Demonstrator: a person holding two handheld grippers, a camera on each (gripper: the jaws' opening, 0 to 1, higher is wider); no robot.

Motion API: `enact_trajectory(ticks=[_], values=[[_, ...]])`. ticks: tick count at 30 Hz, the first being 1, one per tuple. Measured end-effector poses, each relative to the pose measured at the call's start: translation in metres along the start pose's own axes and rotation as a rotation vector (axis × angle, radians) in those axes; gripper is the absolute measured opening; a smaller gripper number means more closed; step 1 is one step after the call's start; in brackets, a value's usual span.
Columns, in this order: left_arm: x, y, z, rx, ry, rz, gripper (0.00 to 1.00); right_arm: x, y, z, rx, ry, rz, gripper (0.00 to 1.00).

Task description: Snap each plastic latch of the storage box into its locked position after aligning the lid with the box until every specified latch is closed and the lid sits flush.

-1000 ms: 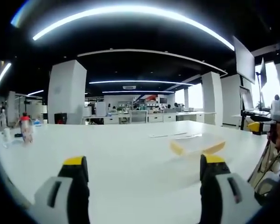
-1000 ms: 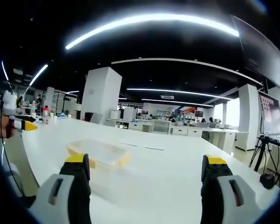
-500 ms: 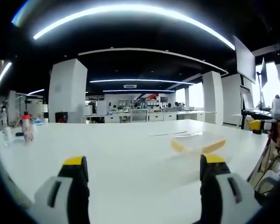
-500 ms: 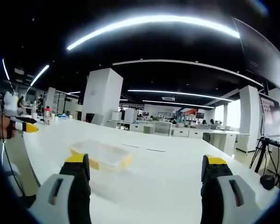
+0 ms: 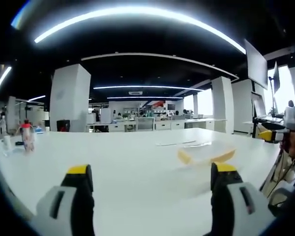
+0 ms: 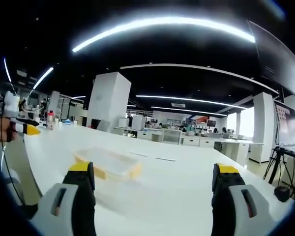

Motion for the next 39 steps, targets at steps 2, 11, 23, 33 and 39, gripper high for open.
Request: enact_trajectory(ticks=[2, 11, 23, 33, 39], values=[[-0.0003, 0.0006, 0.0011, 0.006, 0.006, -0.003, 0.99, 0.0005, -0.0006, 0.0002, 0.0, -0.002, 0.005, 1.0], [0.0004, 0.0004, -0.0008, 0.005, -0.002, 0.002, 0.99, -0.0006, -0.0004, 0.0016, 0.001, -0.004, 0.01, 1.0], [0.0025, 0.0004, 0.0021, 0.004, 0.008, 0.005, 0.99, -0.0001, -0.0001, -0.0001, 0.009, -0.013, 0.01, 1.0], [0.0018, 0.0016, 0.0038, 0.002, 0.009, 0.001, 0.99, -0.0009, 0.0022, -0.0013, 0.012, -0.018, 0.0, 1.0], [-0.0001, 0.0042, 0.0061, 0.001, 0.017, -0.009, 0.99, -0.0014, 0.0017, 0.0003, 0.011, -0.014, 0.003, 1.0]])
Point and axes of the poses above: the point that each gripper's makers call its tool centre point, and the gripper's own axes: x roughly backward along the fingers, z roughly to its right, y roughly out of its underside, the point moved 8 cm from there along x, roughly backward along the fingers, and after that the axes turned 4 degrees about -x, right-handed, at the moved point
